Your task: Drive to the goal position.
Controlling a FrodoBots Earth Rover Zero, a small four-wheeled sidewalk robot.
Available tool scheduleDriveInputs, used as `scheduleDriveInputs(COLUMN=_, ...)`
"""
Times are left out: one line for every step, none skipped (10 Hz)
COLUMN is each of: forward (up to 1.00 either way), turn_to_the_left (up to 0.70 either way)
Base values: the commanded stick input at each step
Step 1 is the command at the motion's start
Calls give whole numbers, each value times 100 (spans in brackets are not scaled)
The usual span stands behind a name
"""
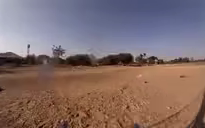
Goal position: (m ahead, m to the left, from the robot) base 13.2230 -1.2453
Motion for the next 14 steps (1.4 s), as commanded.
scheduleDriveInputs(forward=70, turn_to_the_left=0)
scheduleDriveInputs(forward=70, turn_to_the_left=0)
scheduleDriveInputs(forward=70, turn_to_the_left=0)
scheduleDriveInputs(forward=70, turn_to_the_left=0)
scheduleDriveInputs(forward=70, turn_to_the_left=0)
scheduleDriveInputs(forward=70, turn_to_the_left=0)
scheduleDriveInputs(forward=70, turn_to_the_left=0)
scheduleDriveInputs(forward=70, turn_to_the_left=0)
scheduleDriveInputs(forward=70, turn_to_the_left=0)
scheduleDriveInputs(forward=70, turn_to_the_left=0)
scheduleDriveInputs(forward=70, turn_to_the_left=3)
scheduleDriveInputs(forward=70, turn_to_the_left=14)
scheduleDriveInputs(forward=70, turn_to_the_left=25)
scheduleDriveInputs(forward=70, turn_to_the_left=27)
